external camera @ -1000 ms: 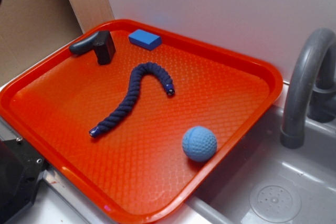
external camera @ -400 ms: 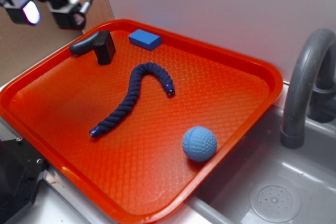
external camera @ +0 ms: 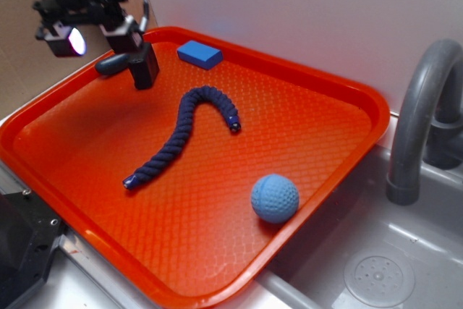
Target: Grab the black box.
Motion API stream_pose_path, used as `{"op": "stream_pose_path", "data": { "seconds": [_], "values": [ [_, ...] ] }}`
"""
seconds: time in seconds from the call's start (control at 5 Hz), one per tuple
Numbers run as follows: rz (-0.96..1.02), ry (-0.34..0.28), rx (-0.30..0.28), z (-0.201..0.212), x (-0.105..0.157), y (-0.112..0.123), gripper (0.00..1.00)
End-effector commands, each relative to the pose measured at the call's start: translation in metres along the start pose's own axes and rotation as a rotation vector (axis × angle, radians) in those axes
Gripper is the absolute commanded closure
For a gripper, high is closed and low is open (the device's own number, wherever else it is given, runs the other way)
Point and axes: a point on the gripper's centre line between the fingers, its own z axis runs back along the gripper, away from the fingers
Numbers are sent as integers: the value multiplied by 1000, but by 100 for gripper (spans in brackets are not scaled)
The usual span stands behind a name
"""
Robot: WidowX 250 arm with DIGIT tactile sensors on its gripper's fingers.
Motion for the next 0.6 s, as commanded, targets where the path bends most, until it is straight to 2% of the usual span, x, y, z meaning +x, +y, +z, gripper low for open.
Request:
{"op": "stream_pose_path", "data": {
  "seconds": [0.0,0.2,0.4],
  "values": [
    [-30,-56,-45,-12,39,-11,0],
    [-46,-35,-25,-27,46,-27,0],
    [-97,-21,64,-46,46,-34,0]
  ]
}}
